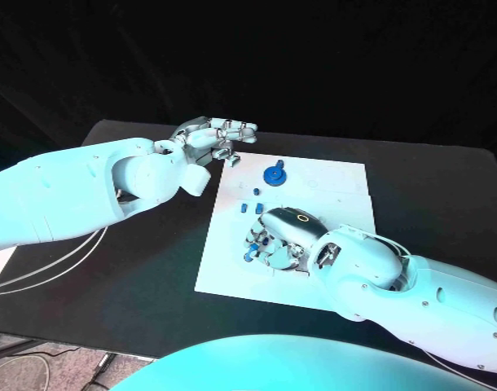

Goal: Assemble the parts on the task board

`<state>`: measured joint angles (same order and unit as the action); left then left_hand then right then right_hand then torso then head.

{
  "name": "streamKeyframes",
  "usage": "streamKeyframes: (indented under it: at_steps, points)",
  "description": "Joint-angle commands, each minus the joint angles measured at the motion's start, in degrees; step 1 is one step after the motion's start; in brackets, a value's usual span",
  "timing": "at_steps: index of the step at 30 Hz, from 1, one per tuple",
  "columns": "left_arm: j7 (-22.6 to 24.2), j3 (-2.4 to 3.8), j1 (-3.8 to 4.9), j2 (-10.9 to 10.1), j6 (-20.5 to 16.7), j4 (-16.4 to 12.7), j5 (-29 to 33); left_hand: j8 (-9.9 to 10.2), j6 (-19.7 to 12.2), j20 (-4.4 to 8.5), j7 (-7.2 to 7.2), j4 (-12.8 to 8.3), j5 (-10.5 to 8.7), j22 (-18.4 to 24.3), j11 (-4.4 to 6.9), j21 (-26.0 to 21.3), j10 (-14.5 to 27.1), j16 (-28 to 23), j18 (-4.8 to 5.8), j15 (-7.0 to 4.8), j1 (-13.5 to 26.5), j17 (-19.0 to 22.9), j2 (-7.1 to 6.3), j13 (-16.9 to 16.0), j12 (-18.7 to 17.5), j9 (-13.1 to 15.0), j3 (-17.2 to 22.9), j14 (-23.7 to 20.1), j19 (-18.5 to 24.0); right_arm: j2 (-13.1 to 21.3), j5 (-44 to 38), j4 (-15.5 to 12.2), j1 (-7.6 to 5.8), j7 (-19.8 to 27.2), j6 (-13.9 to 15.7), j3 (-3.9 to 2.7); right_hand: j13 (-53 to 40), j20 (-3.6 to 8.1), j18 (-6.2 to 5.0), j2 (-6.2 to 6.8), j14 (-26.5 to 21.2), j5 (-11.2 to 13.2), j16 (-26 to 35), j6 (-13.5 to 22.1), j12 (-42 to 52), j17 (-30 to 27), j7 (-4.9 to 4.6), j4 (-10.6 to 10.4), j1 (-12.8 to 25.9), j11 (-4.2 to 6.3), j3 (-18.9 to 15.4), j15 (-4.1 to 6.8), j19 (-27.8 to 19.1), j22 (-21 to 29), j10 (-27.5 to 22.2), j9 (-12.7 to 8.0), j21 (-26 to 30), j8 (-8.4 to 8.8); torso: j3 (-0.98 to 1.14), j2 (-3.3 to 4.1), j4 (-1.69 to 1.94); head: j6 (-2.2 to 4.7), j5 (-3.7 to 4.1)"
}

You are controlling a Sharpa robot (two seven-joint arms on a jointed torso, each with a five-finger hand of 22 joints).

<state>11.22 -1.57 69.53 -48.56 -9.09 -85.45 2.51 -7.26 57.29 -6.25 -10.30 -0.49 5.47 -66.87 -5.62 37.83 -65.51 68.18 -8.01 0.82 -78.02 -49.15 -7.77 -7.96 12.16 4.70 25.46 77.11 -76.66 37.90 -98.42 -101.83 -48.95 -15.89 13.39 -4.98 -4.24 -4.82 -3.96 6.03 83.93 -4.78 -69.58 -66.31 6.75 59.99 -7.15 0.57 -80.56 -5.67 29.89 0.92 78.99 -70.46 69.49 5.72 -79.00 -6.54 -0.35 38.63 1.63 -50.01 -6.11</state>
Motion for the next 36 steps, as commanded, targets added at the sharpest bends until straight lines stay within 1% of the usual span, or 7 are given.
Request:
streamKeyframes:
  at_steps: [1, 6, 13, 19, 25, 31, 36]
  points:
    - [0.2, 0.04, 0.02, 0.1, 1.1, -0.1, -0.1, -0.2, -0.5, -0.14, -0.08, 0.1, 0.22, 0.1, -0.13, -0.1, 0.4, 0.0, -0.74, -0.01, -0.2, 0.1, 0.56, -0.1, 0.3, -0.1, -0.4, -0.6, 0.4, 0.2, -1.9, -0.4, 0.12, -1.3, -0.6, 0.02, -0.1, 0.07, -0.44, -1.04, 1.4, -0.1, -0.2, -0.2, 0.1, 0.1, -0.38, 0.3, -0.7, 2.28, 0.1, 0.35, 0.0, 0.0, 2.7, 0.1, -0.3, 0.25, -0.02, -0.05, -0.06, 0.01, 0.00]
    - [0.0, 0.04, 0.02, 0.1, 1.3, -0.1, -0.1, -0.2, -0.5, -0.14, -0.08, 0.1, 0.22, 0.1, -0.13, -0.1, 0.4, 0.0, -0.74, -0.01, -0.2, 0.1, 0.56, -0.1, 0.3, -0.1, -0.4, -0.6, 0.4, 0.1, -2.3, -0.8, 0.13, -2.1, -1.5, 0.02, -0.1, 0.07, -0.44, -1.04, 1.4, -0.1, -0.2, -0.2, 0.1, 0.1, -0.38, 0.3, -0.7, 2.28, 0.1, 0.35, 0.0, 0.0, 2.7, 0.1, -0.3, 0.25, 0.00, 0.01, -0.02, 0.01, -0.21]
    - [0.0, 0.04, 0.02, 0.1, 1.2, -0.1, -0.1, -0.2, -0.5, -0.14, -0.08, 0.1, 0.22, 0.1, -0.13, -0.1, 0.4, 0.0, -0.74, -0.01, -0.2, 0.1, 0.56, -0.1, 0.3, -0.1, -0.4, -0.6, 0.4, -0.8, -4.2, -0.6, 0.13, -3.3, -4.6, 0.06, -0.1, 0.05, -0.46, -1.01, 1.4, -0.1, -0.2, -0.2, 0.1, -0.1, -0.36, 0.4, -0.5, 2.29, 0.0, 0.35, 0.0, 0.0, 2.8, 0.1, -0.3, 0.24, -0.04, -0.04, -0.02, 0.01, -0.22]
    - [0.0, 0.04, 0.02, 0.2, 1.2, -0.1, -0.1, -0.2, -0.6, -0.15, -0.11, 0.1, 0.21, 0.1, -0.16, -0.1, 0.5, 0.0, -0.73, 0.00, -0.1, 0.1, 0.58, -0.1, 0.4, -0.1, -0.5, -0.6, 0.4, -1.3, -6.3, -0.2, 0.10, -4.2, -6.7, 0.63, -0.1, 0.04, -0.47, -0.88, 1.4, -0.1, -0.1, -0.3, -0.1, -0.2, -0.34, 0.4, -0.2, 2.29, -0.2, 0.34, 0.0, 0.0, 2.9, 0.2, -0.3, 0.27, -0.08, -0.05, -0.06, 0.01, -0.15]
    - [-0.1, 0.04, 0.02, 0.2, 1.2, -0.1, -0.1, -0.2, -0.6, -0.15, -0.11, 0.1, 0.21, 0.1, -0.16, -0.1, 0.5, 0.0, -0.73, 0.00, -0.1, 0.1, 0.58, -0.1, 0.4, -0.1, -0.5, -0.6, 0.4, -1.9, -7.7, 0.0, 0.08, -4.3, -6.5, 1.16, 0.0, -0.01, -0.49, -0.58, 1.3, -0.2, 0.0, 0.1, -0.5, -0.3, -0.41, 0.4, 0.3, 2.19, -0.5, 0.27, -0.1, 0.1, 2.5, 0.1, -0.2, 0.61, -0.04, -0.03, -0.03, 0.01, -0.09]
    - [-0.1, 0.04, 0.02, 0.2, 1.2, 0.0, -0.1, -0.2, -0.6, -0.15, -0.11, 0.1, 0.21, 0.1, -0.16, -0.1, 0.5, 0.0, -0.73, 0.00, -0.1, 0.1, 0.58, -0.1, 0.4, -0.1, -0.5, -0.6, 0.4, -2.0, -7.7, -0.1, 0.08, -4.0, -4.9, 1.38, 0.6, -0.96, -0.70, 2.08, 1.1, -1.8, 0.5, 3.2, -3.1, -1.1, -1.69, -0.3, 3.3, 0.51, -2.3, -1.03, -0.9, 1.3, -2.6, -0.6, 0.5, 2.53, -0.07, -0.05, 0.01, 0.01, 0.08]
    - [-0.1, 0.03, 0.02, 0.1, 1.2, -0.1, -0.1, -0.2, -0.6, -0.15, -0.11, 0.1, 0.21, 0.1, -0.16, -0.1, 0.5, 0.0, -0.73, 0.00, -0.1, 0.1, 0.58, -0.1, 0.4, -0.1, -0.5, -0.6, 0.4, -1.9, -7.6, -0.2, 0.07, -4.0, -4.6, 1.45, 0.5, -1.18, -0.74, 1.80, 1.1, -2.2, 0.5, 2.8, -2.6, -1.1, -1.61, -0.4, 3.4, 0.55, -2.5, -1.07, -0.9, 1.3, -2.6, -0.5, 0.6, 2.34, -0.06, -0.01, -0.02, 0.01, 0.10]
